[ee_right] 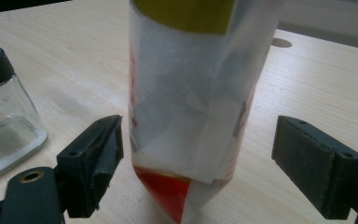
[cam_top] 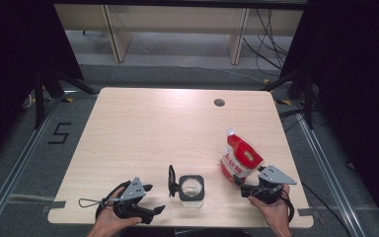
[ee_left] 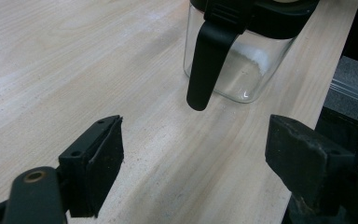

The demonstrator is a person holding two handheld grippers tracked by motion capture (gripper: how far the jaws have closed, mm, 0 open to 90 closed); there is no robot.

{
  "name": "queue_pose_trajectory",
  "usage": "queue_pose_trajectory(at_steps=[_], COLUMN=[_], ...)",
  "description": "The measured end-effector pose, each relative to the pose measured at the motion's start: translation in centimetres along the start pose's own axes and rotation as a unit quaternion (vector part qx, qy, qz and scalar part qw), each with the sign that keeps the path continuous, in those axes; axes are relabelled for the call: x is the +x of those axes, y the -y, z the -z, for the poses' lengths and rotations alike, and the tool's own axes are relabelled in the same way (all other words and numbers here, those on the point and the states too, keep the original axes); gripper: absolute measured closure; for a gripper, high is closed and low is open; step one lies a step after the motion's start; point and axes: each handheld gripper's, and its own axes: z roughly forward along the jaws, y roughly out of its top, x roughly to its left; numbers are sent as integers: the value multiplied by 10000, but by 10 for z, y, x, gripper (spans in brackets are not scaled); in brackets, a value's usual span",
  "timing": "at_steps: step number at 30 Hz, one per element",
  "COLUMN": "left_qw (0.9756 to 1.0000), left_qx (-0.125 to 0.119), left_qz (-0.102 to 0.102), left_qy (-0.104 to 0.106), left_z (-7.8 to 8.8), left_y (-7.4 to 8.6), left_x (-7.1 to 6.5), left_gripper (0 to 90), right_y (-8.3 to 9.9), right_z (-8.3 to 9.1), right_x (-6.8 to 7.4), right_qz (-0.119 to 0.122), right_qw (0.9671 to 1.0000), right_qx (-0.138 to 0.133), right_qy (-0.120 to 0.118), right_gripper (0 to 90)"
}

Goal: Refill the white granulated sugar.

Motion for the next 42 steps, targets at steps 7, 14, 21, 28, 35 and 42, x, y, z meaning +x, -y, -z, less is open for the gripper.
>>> queue_pose_trajectory(at_steps=[7, 14, 21, 28, 35, 42], left_qw=[10000, 10000, 10000, 10000, 10000, 10000], left_qx=[41, -26, 43, -23, -26, -35], left_qz=[-56, -7, -75, -18, -50, 6], left_qy=[-12, 19, -47, -9, 8, 3], left_z=[1, -1, -1, -1, -1, -1], left_y=[0, 0, 0, 0, 0, 0], left_x=[2, 0, 1, -1, -1, -1], left_gripper=[188, 188, 189, 191, 193, 194], right_y=[-1, 0, -1, 0, -1, -2], right_z=[-8, -14, -18, -22, -23, -24], right_x=[-1, -1, 0, -2, 2, 4], right_qz=[-5, 9, -243, -136, -414, -300], right_qw=[10000, 10000, 9996, 9994, 9987, 9990], right_qx=[-67, -53, -97, -318, -292, -334], right_qy=[-51, 48, -54, 47, 60, 75], right_gripper=[179, 195, 200, 204, 209, 232])
